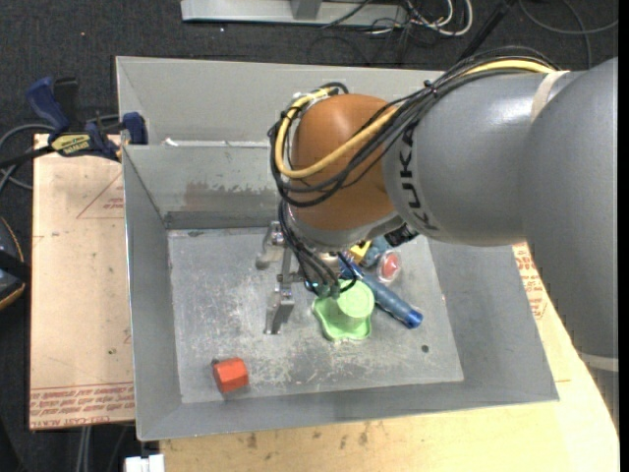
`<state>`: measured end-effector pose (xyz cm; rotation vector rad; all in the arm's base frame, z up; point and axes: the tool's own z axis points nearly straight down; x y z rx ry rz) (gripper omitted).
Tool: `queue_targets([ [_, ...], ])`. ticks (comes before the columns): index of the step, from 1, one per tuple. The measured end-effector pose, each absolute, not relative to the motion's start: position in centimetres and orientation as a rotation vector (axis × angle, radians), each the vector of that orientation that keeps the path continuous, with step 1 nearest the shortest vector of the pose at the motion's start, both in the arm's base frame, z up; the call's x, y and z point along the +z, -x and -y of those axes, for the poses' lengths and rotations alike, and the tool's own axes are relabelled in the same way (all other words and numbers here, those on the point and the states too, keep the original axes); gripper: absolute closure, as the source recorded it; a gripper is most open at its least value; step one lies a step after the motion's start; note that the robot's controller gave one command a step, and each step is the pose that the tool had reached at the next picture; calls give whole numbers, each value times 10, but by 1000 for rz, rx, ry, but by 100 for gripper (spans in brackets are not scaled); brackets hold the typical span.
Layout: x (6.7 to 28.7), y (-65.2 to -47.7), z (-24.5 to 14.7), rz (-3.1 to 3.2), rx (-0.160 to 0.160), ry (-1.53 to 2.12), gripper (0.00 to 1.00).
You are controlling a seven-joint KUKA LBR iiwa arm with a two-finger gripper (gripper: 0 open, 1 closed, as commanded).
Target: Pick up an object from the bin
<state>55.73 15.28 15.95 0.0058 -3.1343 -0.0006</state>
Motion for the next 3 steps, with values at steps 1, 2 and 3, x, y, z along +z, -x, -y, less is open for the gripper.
queue_targets([
  [1,75,-498,-201,3057,-1,-773,0],
  [2,101,-482,-196,2871,-2,-1287,0],
  [3,115,-483,-203,2505,-3,-1901,0],
])
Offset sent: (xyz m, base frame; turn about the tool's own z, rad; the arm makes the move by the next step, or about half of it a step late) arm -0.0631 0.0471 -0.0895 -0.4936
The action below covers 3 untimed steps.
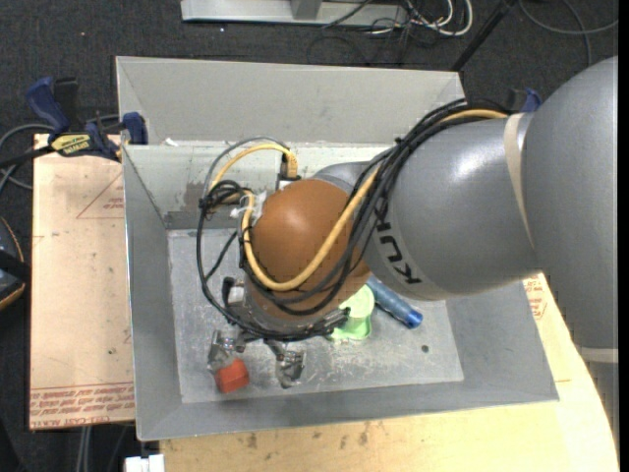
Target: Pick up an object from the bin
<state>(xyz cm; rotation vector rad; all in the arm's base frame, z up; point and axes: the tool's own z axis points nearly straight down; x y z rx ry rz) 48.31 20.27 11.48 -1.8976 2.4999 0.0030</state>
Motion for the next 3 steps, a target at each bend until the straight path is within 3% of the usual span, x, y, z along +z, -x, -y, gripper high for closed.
queue_targets([
  [1,74,-484,-216,-2150,-2,2287,0],
  [2,74,-481,-218,-2092,-4,2335,0],
  [3,76,-482,-219,-2089,-5,2334,100],
])
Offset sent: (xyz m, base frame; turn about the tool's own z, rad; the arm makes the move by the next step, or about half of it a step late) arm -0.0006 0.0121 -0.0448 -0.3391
